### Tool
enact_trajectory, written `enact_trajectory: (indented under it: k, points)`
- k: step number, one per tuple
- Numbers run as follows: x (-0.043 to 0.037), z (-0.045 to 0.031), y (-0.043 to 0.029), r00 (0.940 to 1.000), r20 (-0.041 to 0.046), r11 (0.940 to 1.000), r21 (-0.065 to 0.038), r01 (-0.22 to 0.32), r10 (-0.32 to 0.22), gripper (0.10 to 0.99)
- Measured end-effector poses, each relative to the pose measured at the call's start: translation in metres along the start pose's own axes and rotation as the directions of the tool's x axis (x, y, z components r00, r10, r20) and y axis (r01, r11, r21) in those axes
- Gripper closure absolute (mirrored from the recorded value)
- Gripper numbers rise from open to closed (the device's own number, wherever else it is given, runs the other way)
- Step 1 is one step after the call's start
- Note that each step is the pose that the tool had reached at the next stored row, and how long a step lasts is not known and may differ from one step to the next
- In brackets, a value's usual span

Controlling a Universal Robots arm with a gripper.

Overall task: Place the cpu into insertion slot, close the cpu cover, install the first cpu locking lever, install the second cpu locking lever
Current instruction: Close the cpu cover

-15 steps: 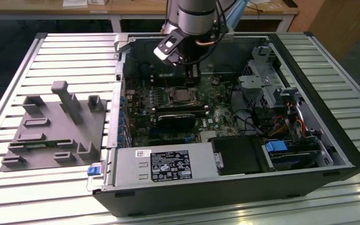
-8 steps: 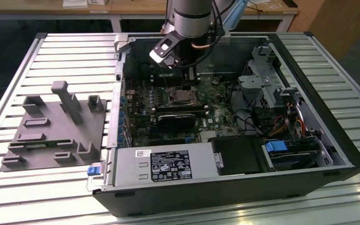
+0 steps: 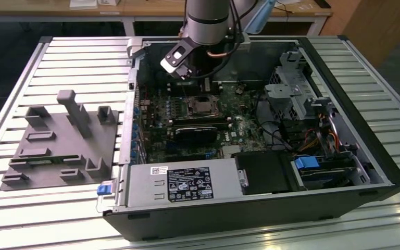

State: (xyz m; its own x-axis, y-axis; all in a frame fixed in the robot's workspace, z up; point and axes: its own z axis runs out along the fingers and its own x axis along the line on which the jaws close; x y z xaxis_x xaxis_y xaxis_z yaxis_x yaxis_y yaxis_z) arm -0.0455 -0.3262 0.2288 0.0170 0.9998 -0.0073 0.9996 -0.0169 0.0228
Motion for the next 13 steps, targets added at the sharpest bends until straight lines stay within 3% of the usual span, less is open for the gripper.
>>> enact_trajectory:
  k: [5, 13]
  points:
    - [-0.0002, 0.0027, -0.0036, 0.9996, -0.0284, 1.0, 0.0, -0.001, 0.001, 0.984]
    - [-0.0002, 0.0049, -0.0046, 0.9995, -0.0304, 1.0, 0.001, -0.001, 0.001, 0.984]
